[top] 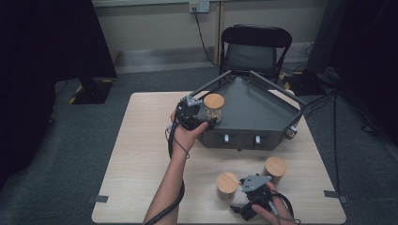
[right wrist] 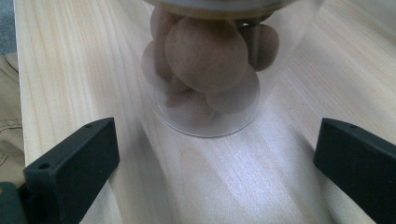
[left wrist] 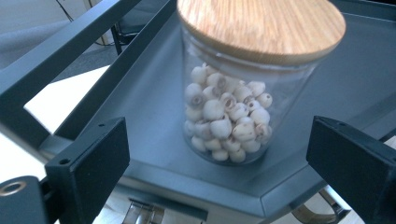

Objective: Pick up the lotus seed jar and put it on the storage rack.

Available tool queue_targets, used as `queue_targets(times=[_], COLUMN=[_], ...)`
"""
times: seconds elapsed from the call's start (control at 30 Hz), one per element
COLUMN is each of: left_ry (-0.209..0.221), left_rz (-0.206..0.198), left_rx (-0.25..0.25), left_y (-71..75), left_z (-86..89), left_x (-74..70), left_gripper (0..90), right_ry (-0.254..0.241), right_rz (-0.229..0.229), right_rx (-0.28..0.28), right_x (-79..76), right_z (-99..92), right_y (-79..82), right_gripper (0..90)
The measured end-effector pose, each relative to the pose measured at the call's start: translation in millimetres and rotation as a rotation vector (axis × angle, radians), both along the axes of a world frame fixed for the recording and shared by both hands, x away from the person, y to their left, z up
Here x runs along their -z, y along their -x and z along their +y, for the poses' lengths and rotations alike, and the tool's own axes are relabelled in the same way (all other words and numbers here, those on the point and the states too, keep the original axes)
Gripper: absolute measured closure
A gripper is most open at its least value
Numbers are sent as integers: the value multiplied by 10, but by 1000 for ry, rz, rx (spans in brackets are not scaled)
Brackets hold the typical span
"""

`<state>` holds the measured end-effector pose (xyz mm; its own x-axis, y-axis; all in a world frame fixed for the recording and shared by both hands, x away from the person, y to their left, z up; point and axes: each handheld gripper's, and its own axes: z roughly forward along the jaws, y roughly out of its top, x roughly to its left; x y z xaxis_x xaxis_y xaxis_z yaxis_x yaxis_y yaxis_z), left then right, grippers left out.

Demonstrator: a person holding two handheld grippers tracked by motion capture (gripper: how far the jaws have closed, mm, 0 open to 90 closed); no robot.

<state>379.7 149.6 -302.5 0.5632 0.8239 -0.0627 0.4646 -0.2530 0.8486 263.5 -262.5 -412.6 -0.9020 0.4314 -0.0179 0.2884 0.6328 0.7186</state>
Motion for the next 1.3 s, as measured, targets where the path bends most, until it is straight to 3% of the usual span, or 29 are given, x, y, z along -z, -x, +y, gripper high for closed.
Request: queue_targets(times=[0.83, 1.3], left_ry=[-12, 9], left_rz=[-4, 5], left_rx=[-8, -2], left_y=[168, 231], left_z=[220, 328], left_x=[85, 163], left_gripper=[62, 62], right_ry=[0, 0], right_rz=[1, 0], right_rx=[0, 0], right_x=[-1, 0], right_z=[0, 0], right_y=[-1, 0], right_gripper=[0, 0])
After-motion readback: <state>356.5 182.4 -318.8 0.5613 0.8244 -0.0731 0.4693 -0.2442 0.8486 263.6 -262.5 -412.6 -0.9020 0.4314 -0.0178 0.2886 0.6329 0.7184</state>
